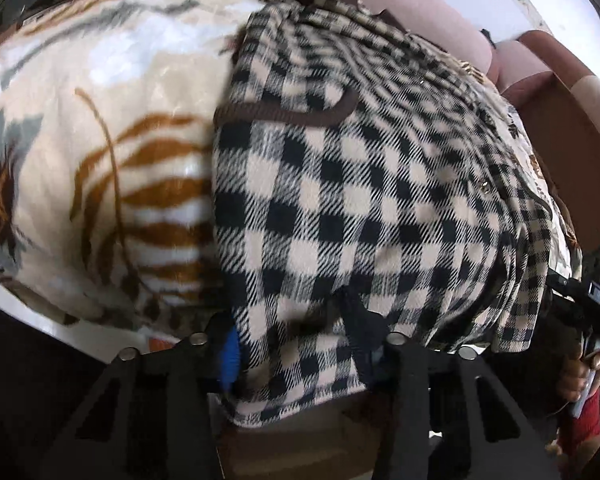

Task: Fold large clothes
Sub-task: 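Grasp the shirt hem with the left gripper while the right gripper grasps it too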

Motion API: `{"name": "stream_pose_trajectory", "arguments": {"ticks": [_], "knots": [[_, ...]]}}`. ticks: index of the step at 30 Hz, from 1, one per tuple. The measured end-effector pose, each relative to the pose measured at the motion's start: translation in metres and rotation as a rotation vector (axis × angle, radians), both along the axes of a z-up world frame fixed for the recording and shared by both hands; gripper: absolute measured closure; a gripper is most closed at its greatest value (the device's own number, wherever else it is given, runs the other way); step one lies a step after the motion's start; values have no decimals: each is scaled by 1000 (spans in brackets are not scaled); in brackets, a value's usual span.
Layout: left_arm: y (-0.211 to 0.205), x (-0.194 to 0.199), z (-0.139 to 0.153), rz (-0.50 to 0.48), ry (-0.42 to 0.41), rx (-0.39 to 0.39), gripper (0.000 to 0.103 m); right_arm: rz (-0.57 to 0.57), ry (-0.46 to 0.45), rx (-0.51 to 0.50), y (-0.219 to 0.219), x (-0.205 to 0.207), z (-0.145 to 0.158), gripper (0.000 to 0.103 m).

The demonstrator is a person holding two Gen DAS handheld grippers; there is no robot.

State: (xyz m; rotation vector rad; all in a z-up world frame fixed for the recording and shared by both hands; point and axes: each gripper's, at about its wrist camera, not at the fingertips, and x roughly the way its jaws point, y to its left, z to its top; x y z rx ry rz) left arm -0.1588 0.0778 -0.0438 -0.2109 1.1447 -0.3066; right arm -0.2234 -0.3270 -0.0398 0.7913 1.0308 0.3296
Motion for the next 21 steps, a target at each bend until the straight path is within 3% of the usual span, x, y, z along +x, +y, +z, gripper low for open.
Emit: {"name": "stream_pose_trajectory", "arguments": {"ticks": [2,4,6,8,9,10,11,13,21], "knots": [[-4,-1,-4,-6,15,25,59,19,-7,-46,10,1,3,53],[-9,-1,-11,-11,41,59,41,25,-9,-69,13,-3,3,54],[-12,1,-21,-14,88,58,39,20,-13,-84,15,-5,3,54],[-12,0,-19,-27,95,55,61,5,-16,-85,16,-5,3,55],[-12,-2,-15,-31,83,57,86,-1,-12,-106,16,-7,4,58],[-10,-6,-11,-26,72,56,94,-1,-12,-106,16,-7,4,67],[-6,-10,-5,-24,65,24,97,-5,1,-151,13,-9,7,81],[3,-20,7,-27,45,-45,98,-3,3,-153,11,-10,9,91],[27,-30,73,-67,-53,-202,98,66,-102,-91,11,-3,57,93]]}}
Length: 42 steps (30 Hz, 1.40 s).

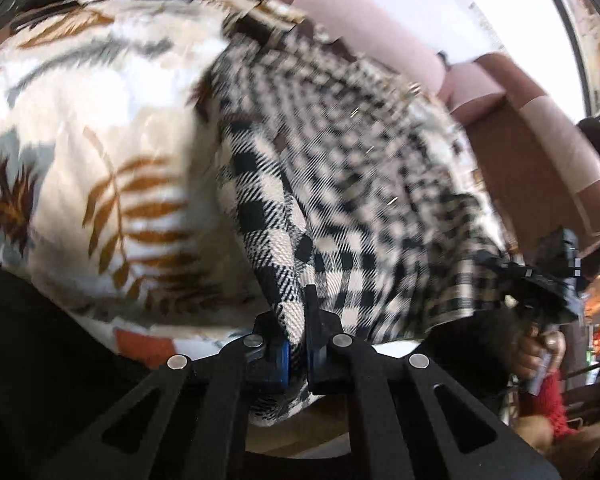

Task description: Fold large clothes

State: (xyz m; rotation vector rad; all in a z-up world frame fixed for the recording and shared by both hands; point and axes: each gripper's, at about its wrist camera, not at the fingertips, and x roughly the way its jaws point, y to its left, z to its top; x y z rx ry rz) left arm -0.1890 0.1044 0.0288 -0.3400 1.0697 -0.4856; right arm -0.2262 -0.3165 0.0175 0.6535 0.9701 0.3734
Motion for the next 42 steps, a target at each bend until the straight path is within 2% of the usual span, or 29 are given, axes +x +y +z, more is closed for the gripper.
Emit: {"name": "stream_pose_trajectory", "arguments": {"ticks": [3,6,8,9,12,15,16,18,20,23,26,27,28,29,30,31,33,37,39,42], "knots": [[-2,24,23,-11,-26,-59,98,23,-37,4,3,17,19,93],[-13,65,41,10,-54,-53,98,28,-86,-41,8,48,43,94],[-17,108,54,67,-106,2,98,9,-134,-111,11,87,65,94],[-19,130,59,102,-119,24,98,9,-134,-111,11,87,65,94],[-19,190,66,165,-116,23,98,-50,-166,-174,7,141,81,94],[-26,263,68,256,-140,82,97,-142,-153,-203,-6,197,81,93],[-27,285,64,284,-127,86,97,-179,-142,-216,-11,215,77,91],[-27,318,53,323,-80,69,95,-258,-98,-249,-25,252,58,80],[-19,345,38,354,-6,11,94,-302,-42,-262,-37,272,37,64],[-12,357,33,341,5,-30,91,-310,-40,-245,-47,277,26,59],[-7,354,33,327,-12,-74,86,-309,-65,-288,-53,275,34,56],[-6,351,33,328,-20,-90,76,-316,-80,-298,-55,273,38,53],[-5,349,32,332,-27,-98,63,-352,-114,-333,-59,268,46,44],[-2,345,33,362,-55,-95,56,-364,-130,-354,-60,265,49,40],[1,341,37,402,-91,-77,43,-364,-130,-354,-60,265,49,40],[5,339,40,429,-118,-63,38,-370,-140,-381,-60,264,51,40],[11,337,48,458,-172,-42,36,-358,-150,-421,-57,268,52,40],[17,340,52,402,-200,-54,32,-261,-183,-533,-36,275,51,37],[12,345,47,358,-198,-15,31,-207,-205,-592,-23,278,51,36],[-4,359,32,270,-165,57,30,-173,-238,-625,-16,277,56,34]]}}
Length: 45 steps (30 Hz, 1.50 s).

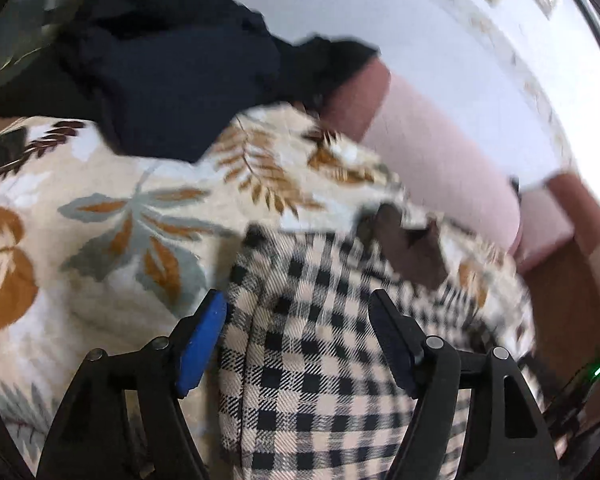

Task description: Fold large clothes

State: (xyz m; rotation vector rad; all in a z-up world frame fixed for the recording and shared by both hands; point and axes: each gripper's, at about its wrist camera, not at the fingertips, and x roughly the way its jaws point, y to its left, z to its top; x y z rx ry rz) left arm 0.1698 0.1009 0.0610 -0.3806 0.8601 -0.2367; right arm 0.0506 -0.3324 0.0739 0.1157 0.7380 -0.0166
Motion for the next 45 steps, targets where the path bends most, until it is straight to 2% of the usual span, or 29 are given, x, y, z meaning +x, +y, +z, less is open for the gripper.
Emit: {"name": "stream_pose_trajectory", "arguments": {"ticks": [3,6,10,11,12,13,14,15,16,17,18,19,20,22,23,27,28,30,31,32,34,36,37,38,41,43,45], "knots": [[-12,12,-16,-25,29,34,30,46,-38,-3,1,-14,13,32],[-17,21,-30,-29,58,39,30,76,-49,-25,4,-22,18,24],[-28,25,-42,-60,81,68,31,127,-27,-154,20,-22,7,21],[-32,25,-42,-71,81,83,34,130,-10,-178,23,-18,1,21],[-36,25,-42,-82,80,103,55,141,14,-209,29,-11,-8,21],[-42,24,-42,-84,87,157,73,147,23,-230,33,-6,-13,21],[-45,22,-41,-79,81,194,77,146,25,-283,40,0,-20,23],[-45,21,-39,-80,73,200,84,137,24,-317,43,4,-24,30],[-45,19,-35,-77,69,193,87,122,31,-358,47,10,-31,67],[-43,19,-31,-71,70,179,88,113,63,-363,46,17,-36,98],[-42,19,-27,-68,68,165,90,110,93,-333,42,24,-39,98],[-39,22,-20,-66,61,137,92,75,72,-262,29,31,-31,98],[-38,25,-16,-64,58,127,92,75,72,-262,29,31,-31,99],[-40,38,-10,-58,57,135,94,18,27,-167,9,38,-15,99],[-42,46,-8,-53,54,149,94,-21,3,-100,-7,47,-7,100],[-56,75,-14,-40,72,175,94,-82,2,-44,-29,65,-14,99],[-61,85,-23,-26,95,198,94,-102,13,-21,-35,71,-19,96],[-65,93,-32,-12,114,228,90,-142,85,50,-53,86,-43,80],[-66,96,-35,-5,115,243,85,-154,117,63,-57,91,-51,68],[-66,96,-34,7,114,251,83,-175,154,73,-63,96,-62,61],[-57,95,-28,30,118,205,71,-202,180,129,-76,97,-71,60],[-44,89,-18,50,110,130,62,-219,147,189,-87,90,-60,58],[-35,82,-10,68,100,99,57,-224,114,202,-89,83,-49,52],[-31,77,-4,77,91,89,56,-227,85,210,-91,77,-39,45],[-19,49,12,66,63,79,49,-224,17,246,-92,52,-10,44],[-14,26,14,53,57,95,41,-212,14,292,-91,33,1,42],[-6,-3,8,30,64,119,39,-200,35,328,-89,17,6,42]]}}
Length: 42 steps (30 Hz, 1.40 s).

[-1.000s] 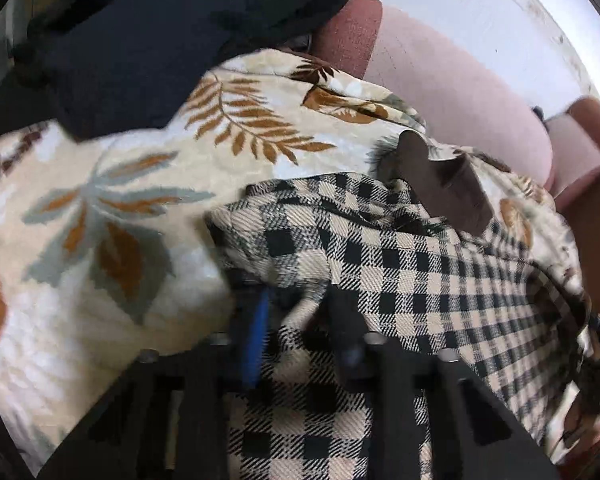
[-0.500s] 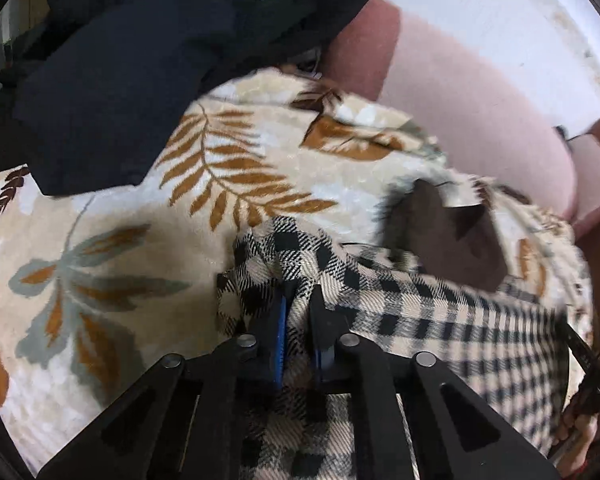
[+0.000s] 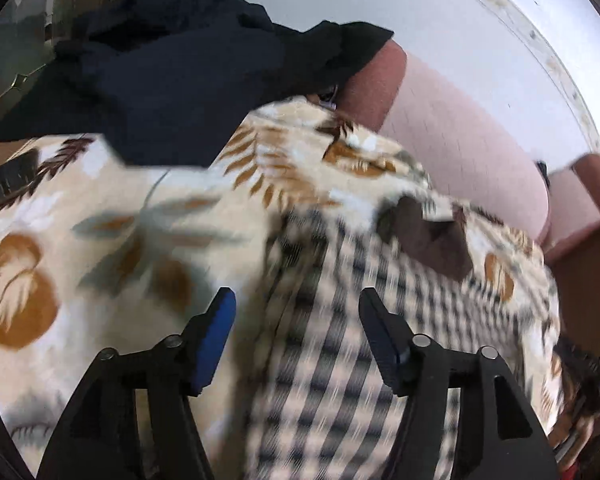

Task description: Fold large clothes

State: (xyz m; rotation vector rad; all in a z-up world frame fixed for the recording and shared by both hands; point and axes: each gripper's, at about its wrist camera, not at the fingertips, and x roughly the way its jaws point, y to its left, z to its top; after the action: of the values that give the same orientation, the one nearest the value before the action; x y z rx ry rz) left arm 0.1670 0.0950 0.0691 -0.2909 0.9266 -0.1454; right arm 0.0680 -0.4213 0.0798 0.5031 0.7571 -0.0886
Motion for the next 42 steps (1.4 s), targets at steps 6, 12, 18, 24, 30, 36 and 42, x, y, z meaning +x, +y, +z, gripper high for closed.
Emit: {"name": "stream_pose_trajectory", "arguments": {"ticks": [6,12,18,24,30,36,42], "knots": [[12,-53,-44,-71,95,32,38,42,102,94,10,-52,-17,39],[-4,-68,-71,-150,118,70,34,72,274,89,34,-85,-73,39],[-19,-67,-67,-163,142,78,93,170,274,65,60,-87,-84,89],[-23,-75,-62,-155,121,139,93,128,217,-34,35,-98,-55,98],[-12,-78,-51,-104,107,174,88,65,310,-118,22,-96,-67,98],[14,-89,-19,13,-31,190,76,-95,250,-140,-10,-109,-46,97],[2,-82,-2,11,-106,74,62,-9,1,-174,38,-105,-13,67]]}}
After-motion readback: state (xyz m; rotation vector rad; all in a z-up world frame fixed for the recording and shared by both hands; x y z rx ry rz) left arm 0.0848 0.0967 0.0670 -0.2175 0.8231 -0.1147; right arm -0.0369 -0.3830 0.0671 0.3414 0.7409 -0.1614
